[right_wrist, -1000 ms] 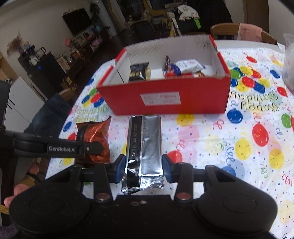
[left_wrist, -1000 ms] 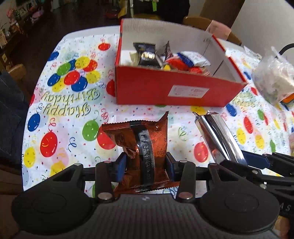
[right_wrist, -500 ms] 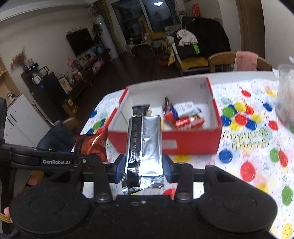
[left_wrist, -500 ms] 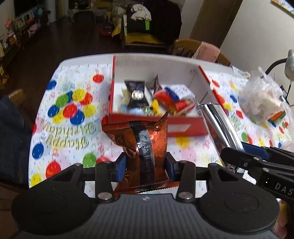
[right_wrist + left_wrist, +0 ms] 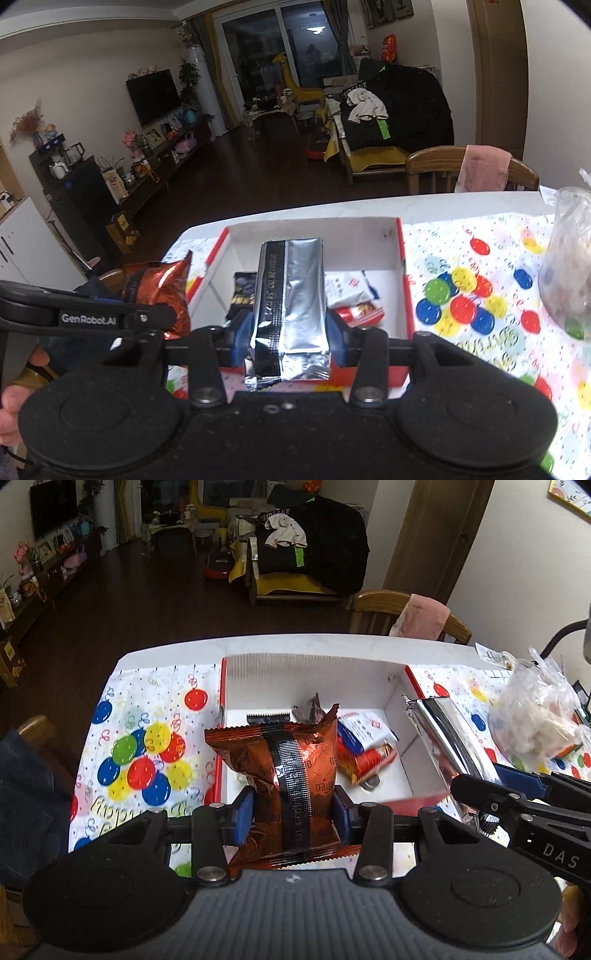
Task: Organize snacks
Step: 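Carry the copper chip bag and silver bar over the red box, then open both grippers to drop the chip bag and silver bar into the box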
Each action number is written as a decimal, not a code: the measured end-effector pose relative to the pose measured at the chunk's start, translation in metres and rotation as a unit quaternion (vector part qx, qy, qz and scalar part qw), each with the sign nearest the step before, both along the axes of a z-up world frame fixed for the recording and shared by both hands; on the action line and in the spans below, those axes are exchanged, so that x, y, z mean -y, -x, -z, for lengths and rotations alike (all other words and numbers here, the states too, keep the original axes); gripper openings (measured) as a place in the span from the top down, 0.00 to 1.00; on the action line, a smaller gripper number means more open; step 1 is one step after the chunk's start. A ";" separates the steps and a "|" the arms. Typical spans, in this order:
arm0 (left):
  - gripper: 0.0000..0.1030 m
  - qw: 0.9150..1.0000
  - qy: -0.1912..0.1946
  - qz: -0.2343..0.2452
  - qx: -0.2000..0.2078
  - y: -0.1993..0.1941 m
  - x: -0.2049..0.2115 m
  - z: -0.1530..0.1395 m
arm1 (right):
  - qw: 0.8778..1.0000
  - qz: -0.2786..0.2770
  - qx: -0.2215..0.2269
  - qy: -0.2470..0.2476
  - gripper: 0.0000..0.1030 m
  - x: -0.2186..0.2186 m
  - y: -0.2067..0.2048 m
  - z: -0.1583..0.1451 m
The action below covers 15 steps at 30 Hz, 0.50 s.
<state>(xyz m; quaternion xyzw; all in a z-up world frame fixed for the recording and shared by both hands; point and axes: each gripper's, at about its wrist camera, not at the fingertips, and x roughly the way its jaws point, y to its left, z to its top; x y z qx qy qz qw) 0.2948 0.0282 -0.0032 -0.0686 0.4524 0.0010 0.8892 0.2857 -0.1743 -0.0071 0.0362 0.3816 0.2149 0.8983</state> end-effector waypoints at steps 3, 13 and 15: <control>0.58 1.000 -0.008 -0.002 -0.003 -0.014 0.001 0.000 | 1.000 0.002 0.001 0.009 0.60 0.001 -0.013 0.003; 0.58 0.999 -0.033 -0.009 -0.030 -0.066 0.006 0.015 | 0.999 -0.010 -0.014 0.043 0.60 -0.006 -0.063 0.021; 0.58 0.998 -0.041 -0.011 -0.036 -0.076 0.008 0.018 | 0.999 -0.011 -0.023 0.045 0.60 -0.007 -0.072 0.027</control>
